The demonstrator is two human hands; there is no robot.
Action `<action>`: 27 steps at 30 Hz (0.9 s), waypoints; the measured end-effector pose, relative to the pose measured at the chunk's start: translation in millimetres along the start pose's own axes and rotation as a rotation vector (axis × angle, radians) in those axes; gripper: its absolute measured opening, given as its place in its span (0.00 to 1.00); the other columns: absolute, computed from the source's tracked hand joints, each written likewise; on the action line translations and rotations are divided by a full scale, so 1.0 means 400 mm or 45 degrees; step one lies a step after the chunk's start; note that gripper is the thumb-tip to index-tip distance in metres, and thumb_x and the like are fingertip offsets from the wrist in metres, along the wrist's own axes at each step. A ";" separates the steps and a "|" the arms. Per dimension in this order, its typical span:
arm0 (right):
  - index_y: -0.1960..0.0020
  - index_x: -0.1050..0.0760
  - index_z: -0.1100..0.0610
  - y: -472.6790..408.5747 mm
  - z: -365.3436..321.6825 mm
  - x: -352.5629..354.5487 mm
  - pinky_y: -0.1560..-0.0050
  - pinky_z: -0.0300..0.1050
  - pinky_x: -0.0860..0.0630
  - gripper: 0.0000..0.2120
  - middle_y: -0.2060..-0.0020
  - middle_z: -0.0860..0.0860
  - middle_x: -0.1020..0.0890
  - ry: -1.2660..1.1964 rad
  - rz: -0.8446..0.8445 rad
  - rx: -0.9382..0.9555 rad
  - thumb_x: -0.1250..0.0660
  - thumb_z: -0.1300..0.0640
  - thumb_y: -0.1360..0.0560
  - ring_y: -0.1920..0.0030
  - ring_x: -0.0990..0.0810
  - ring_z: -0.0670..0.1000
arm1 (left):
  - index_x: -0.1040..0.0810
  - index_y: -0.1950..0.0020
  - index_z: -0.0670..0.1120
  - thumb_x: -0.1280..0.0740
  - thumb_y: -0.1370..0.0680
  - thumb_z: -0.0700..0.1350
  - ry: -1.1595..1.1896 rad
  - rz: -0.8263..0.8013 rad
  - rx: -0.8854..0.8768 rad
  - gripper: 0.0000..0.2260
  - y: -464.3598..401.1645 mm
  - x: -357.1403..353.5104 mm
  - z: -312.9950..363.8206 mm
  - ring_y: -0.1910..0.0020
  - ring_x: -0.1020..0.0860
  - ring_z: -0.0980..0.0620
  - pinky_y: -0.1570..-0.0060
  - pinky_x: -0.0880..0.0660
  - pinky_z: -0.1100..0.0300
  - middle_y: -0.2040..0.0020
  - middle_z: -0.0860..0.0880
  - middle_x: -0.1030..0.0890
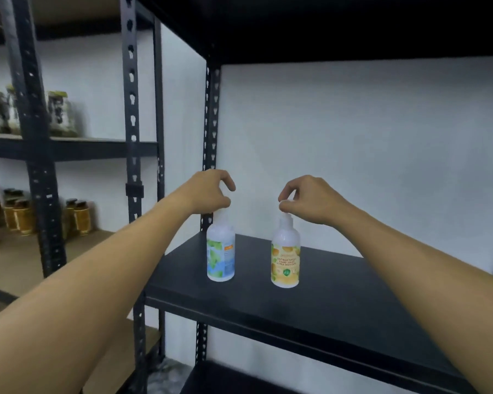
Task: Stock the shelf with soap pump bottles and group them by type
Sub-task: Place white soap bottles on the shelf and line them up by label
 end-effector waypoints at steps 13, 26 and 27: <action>0.48 0.20 0.50 -0.200 0.202 -0.124 0.58 0.44 0.25 0.08 0.57 0.44 0.22 0.033 0.065 -0.090 0.33 0.51 0.26 0.53 0.20 0.51 | 0.22 0.43 0.50 0.33 0.26 0.38 -0.004 0.020 0.008 0.13 -0.275 -0.131 -0.056 0.60 0.25 0.57 0.53 0.25 0.57 0.57 0.56 0.27; 0.50 0.20 0.49 -0.305 0.275 -0.210 0.58 0.44 0.25 0.07 0.53 0.46 0.20 -0.006 0.104 -0.134 0.33 0.51 0.26 0.54 0.20 0.50 | 0.22 0.43 0.51 0.34 0.26 0.38 0.021 0.029 0.014 0.13 -0.392 -0.206 -0.098 0.61 0.26 0.57 0.63 0.30 0.62 0.55 0.53 0.27; 0.49 0.20 0.49 -0.306 0.276 -0.215 0.56 0.45 0.24 0.07 0.52 0.46 0.20 -0.013 0.106 -0.136 0.33 0.51 0.26 0.53 0.20 0.51 | 0.22 0.43 0.51 0.34 0.26 0.38 0.025 0.026 0.019 0.13 -0.393 -0.211 -0.102 0.61 0.26 0.56 0.63 0.29 0.62 0.56 0.54 0.27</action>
Point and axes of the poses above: each hand's wrist, its own y-axis away from the middle knuckle, its own x-axis out of the back of the hand, z = x × y, the point moved 6 cm from there along -y, towards the middle knuckle
